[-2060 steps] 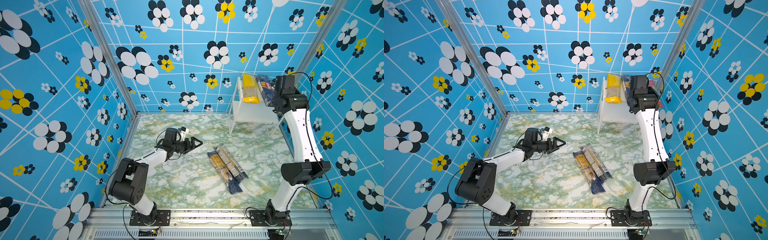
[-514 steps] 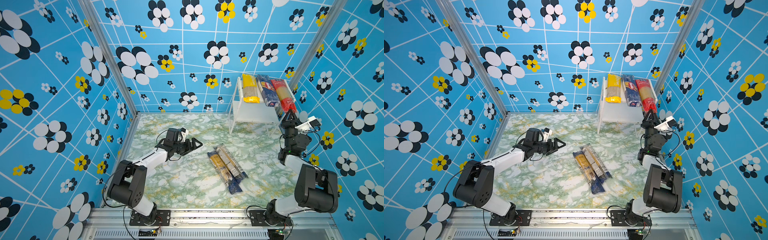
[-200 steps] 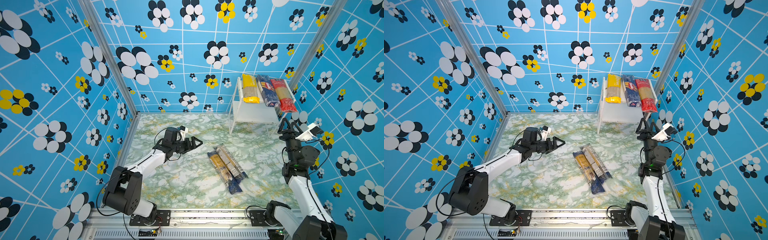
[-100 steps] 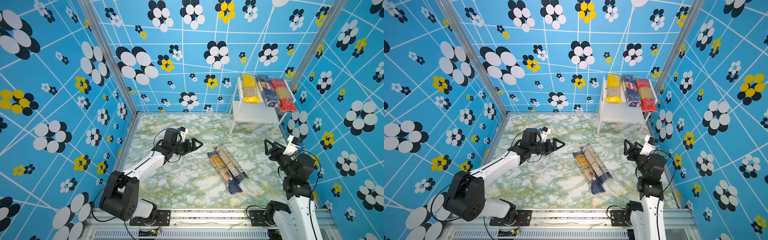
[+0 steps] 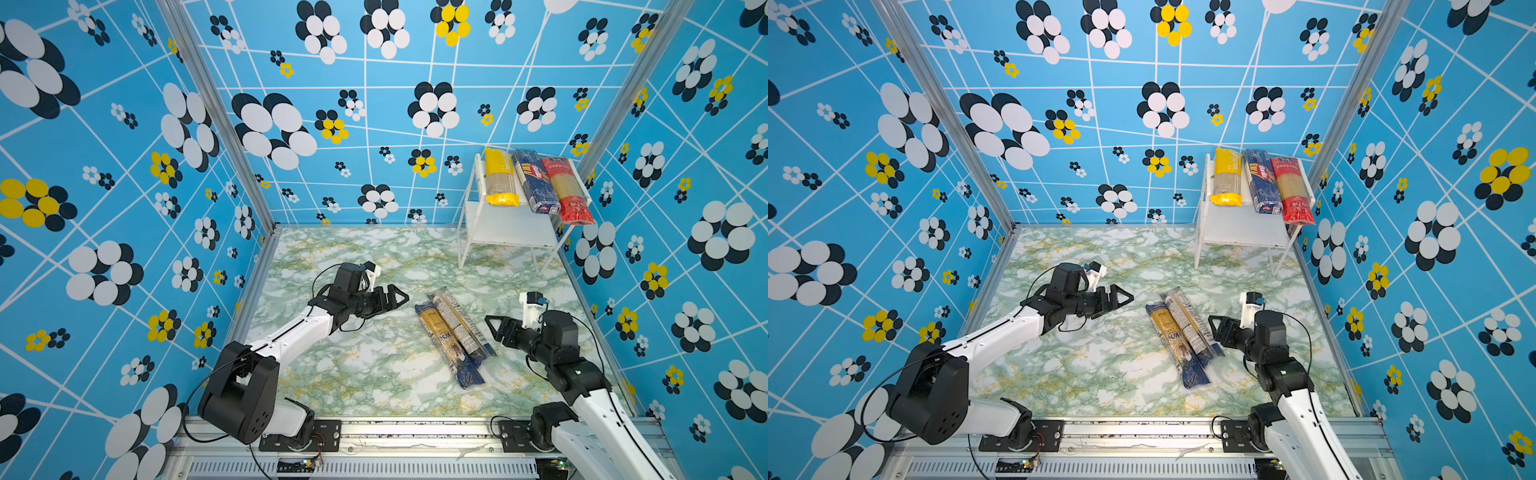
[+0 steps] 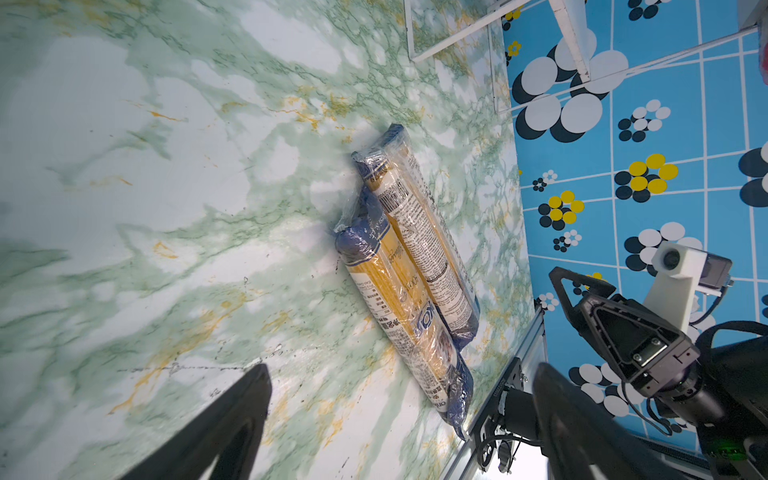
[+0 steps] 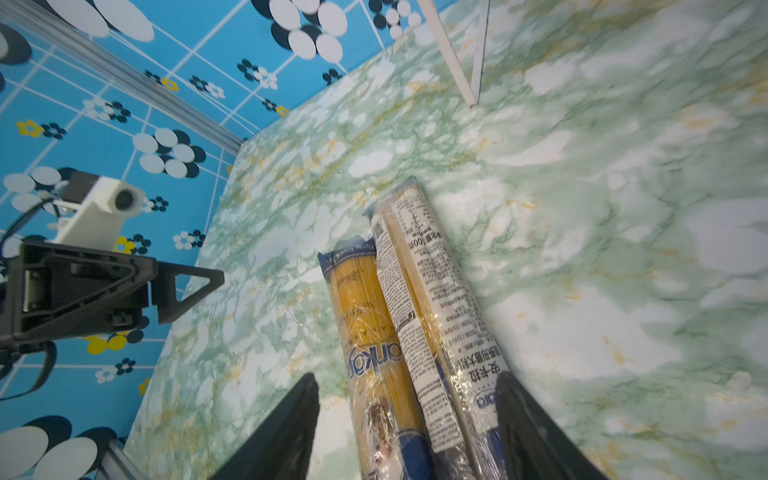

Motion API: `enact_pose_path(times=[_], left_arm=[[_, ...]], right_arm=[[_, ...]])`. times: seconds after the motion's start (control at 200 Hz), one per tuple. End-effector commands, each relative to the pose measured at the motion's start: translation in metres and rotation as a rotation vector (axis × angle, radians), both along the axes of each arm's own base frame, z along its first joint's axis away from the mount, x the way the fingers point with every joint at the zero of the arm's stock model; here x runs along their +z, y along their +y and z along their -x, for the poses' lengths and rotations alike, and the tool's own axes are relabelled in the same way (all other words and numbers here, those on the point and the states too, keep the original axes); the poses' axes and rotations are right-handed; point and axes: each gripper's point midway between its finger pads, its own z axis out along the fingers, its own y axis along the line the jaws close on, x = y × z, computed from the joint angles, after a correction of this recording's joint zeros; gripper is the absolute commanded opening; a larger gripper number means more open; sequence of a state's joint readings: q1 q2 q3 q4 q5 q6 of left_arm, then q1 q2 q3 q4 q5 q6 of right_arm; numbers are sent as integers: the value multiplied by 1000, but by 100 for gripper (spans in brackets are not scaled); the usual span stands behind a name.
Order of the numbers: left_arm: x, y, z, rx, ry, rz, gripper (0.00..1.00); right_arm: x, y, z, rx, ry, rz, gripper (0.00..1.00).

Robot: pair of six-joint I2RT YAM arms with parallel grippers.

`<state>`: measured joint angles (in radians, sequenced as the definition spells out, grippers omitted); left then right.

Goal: Place and organize the pasta boxes and bags onto the shelf
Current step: 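Release the bag and lower the right gripper to the two clear spaghetti bags, then close the right gripper around the end of one clear yellow spaghetti bag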

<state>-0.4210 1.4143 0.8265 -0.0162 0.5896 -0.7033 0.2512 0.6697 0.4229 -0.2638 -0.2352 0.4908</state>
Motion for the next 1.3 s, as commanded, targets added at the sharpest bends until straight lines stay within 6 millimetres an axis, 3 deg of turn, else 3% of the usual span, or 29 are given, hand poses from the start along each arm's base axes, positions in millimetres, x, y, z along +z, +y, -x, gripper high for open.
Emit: enact_pose_path(times=[0.0, 0.285, 0.54, 1.295], left_arm=[[1, 1, 7, -1, -14, -13, 99], [-4, 2, 10, -7, -6, -30, 99], [-12, 4, 14, -7, 5, -31, 99], [-17, 9, 22, 1, 8, -36, 99]], right_arm=[[-16, 3, 4, -24, 66, 103, 69], [-42, 44, 10, 95, 111, 288, 69], [-52, 71, 21, 206, 93, 358, 71], [-94, 96, 46, 341, 155, 524, 79]])
